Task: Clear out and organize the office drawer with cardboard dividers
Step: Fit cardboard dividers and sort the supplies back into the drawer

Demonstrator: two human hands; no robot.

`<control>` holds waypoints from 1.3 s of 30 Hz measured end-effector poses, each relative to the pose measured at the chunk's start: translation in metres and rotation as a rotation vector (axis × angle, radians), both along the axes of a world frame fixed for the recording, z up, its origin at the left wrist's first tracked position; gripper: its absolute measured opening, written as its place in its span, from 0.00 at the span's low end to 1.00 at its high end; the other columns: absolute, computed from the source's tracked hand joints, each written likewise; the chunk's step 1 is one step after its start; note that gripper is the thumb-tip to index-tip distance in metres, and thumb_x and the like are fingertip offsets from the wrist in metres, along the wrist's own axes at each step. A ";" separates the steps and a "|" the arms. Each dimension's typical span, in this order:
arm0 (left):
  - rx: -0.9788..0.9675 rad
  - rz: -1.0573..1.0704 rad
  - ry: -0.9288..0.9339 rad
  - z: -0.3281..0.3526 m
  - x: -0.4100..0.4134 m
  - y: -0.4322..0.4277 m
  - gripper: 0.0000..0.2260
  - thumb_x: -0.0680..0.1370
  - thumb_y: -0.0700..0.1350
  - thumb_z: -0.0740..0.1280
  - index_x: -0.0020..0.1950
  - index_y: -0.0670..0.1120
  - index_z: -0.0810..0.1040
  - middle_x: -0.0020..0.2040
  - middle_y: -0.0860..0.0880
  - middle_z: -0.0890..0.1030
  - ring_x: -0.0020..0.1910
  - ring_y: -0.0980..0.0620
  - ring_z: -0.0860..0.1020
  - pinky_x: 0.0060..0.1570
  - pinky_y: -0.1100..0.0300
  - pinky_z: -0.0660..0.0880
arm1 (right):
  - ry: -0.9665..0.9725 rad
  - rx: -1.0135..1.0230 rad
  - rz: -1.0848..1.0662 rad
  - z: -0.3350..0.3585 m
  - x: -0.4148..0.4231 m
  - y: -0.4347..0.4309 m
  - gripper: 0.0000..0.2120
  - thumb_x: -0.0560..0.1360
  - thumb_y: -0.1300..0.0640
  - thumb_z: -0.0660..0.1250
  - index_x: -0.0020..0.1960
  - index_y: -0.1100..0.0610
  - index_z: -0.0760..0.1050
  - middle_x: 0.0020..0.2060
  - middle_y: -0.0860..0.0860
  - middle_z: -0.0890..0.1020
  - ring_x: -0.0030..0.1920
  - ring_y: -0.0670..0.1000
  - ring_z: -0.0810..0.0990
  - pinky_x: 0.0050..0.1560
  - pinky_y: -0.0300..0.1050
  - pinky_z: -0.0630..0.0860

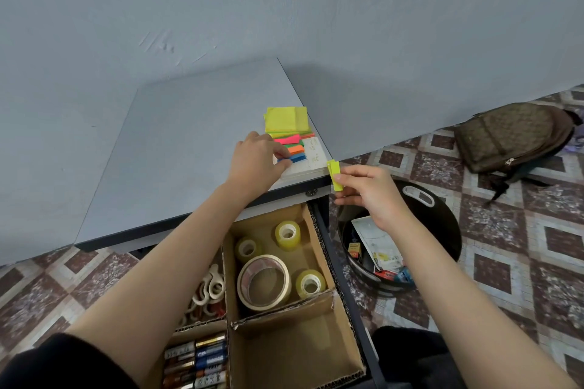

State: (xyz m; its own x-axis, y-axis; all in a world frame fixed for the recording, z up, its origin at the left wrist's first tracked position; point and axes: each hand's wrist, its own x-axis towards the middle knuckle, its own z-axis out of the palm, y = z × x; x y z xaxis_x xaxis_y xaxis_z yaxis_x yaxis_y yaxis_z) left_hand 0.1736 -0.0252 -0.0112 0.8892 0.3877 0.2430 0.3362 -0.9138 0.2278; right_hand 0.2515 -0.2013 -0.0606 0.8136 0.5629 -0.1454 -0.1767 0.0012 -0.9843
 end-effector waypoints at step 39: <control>0.072 -0.149 0.143 0.018 -0.007 -0.004 0.11 0.79 0.46 0.63 0.58 0.45 0.81 0.54 0.46 0.81 0.51 0.49 0.76 0.51 0.57 0.73 | -0.013 -0.042 0.000 -0.003 0.002 0.003 0.09 0.74 0.64 0.68 0.54 0.64 0.78 0.39 0.55 0.80 0.34 0.50 0.80 0.41 0.45 0.81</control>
